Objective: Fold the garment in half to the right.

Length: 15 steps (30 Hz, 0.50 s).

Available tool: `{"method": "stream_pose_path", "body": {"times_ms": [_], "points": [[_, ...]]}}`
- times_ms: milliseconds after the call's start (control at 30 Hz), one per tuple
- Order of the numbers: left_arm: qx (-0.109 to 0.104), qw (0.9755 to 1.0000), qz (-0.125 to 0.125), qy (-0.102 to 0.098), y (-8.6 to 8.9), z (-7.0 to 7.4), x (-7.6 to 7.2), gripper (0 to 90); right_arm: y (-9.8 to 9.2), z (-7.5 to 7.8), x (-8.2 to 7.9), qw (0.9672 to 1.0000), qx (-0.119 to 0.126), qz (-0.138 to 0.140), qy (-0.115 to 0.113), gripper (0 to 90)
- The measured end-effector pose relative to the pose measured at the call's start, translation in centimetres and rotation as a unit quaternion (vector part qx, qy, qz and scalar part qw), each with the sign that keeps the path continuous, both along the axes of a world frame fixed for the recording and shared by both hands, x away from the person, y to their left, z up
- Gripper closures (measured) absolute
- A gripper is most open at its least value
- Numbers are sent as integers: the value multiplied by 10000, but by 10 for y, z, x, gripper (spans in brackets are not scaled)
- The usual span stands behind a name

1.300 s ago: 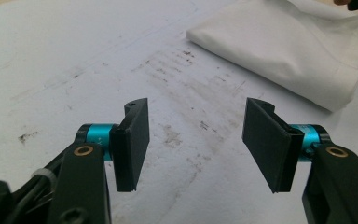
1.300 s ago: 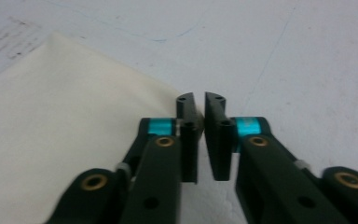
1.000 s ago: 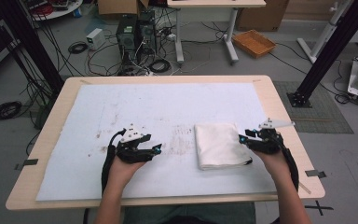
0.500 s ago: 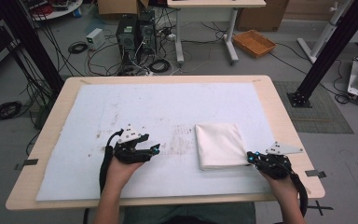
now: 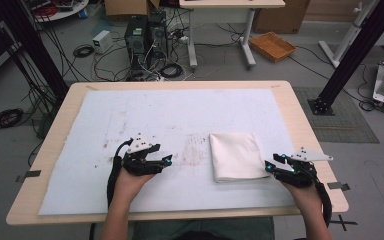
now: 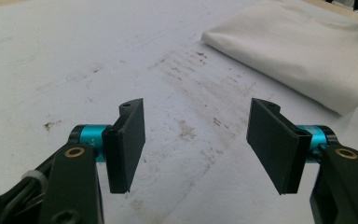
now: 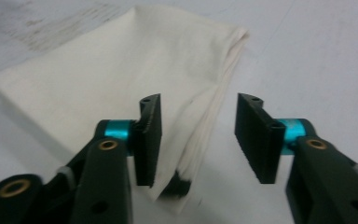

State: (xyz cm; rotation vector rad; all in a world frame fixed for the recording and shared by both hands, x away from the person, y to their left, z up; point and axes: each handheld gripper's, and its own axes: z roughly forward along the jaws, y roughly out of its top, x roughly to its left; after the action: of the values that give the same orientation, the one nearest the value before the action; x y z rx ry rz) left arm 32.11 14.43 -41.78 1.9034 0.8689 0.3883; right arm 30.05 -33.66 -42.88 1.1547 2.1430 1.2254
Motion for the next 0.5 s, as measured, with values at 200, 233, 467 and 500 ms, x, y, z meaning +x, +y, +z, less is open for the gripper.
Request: {"method": "stream_pose_path", "body": {"times_ms": [200, 233, 467, 500], "points": [[-82, 10000, -18, 52, 4, 1, 2, 326, 7, 14, 23, 9998, 121, 69, -150, 362], [-95, 9999, -24, 41, 5, 1, 2, 326, 8, 16, 27, 9998, 102, 60, -186, 334], [-146, 9999, 66, 40, 14, 1, 7, 315, 13, 29, 50, 9997, 163, 80, -149, 244], [-142, 9999, 86, 34, 15, 0, 8, 311, 12, 29, 51, 9998, 177, 54, -120, 242]]}}
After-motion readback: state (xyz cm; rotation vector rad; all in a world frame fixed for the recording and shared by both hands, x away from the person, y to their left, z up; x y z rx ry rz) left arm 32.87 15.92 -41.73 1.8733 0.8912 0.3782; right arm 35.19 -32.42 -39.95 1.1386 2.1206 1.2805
